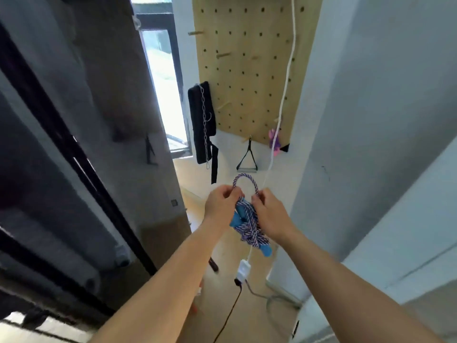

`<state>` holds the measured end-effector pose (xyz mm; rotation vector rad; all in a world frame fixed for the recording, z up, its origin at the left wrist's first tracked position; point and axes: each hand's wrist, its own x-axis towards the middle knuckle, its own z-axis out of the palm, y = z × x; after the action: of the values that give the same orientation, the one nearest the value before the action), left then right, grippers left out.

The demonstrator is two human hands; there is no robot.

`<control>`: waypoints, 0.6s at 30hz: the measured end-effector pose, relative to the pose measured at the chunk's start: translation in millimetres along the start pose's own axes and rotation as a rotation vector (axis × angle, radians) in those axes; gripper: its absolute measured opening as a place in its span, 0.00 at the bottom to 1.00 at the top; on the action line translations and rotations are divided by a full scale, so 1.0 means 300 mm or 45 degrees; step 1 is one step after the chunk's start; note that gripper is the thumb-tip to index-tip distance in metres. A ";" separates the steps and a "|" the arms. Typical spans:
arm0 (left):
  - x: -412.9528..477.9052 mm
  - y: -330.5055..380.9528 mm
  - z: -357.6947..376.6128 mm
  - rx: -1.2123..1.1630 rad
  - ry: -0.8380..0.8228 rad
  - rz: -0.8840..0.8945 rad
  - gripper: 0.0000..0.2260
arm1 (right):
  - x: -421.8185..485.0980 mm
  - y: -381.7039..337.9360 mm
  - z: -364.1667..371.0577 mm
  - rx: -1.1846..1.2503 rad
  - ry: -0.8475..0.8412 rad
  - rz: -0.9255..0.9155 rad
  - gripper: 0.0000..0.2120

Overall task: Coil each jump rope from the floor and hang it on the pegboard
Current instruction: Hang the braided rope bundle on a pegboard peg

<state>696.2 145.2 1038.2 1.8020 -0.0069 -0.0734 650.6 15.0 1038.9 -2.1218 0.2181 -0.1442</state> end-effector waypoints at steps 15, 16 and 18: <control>1.021 0.112 0.187 0.037 0.066 0.020 0.11 | 1.060 0.002 0.045 0.000 0.191 -0.046 0.11; 1.112 0.107 0.213 0.041 0.083 0.015 0.11 | 1.155 0.017 0.049 -0.010 0.193 -0.042 0.11; 1.287 0.101 0.265 0.031 0.106 -0.004 0.11 | 1.344 0.054 0.059 0.000 0.207 -0.025 0.11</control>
<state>1078.2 43.8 1031.5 1.8279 0.0547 -0.0010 1046.3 -64.5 1022.7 -2.1141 0.2927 -0.3293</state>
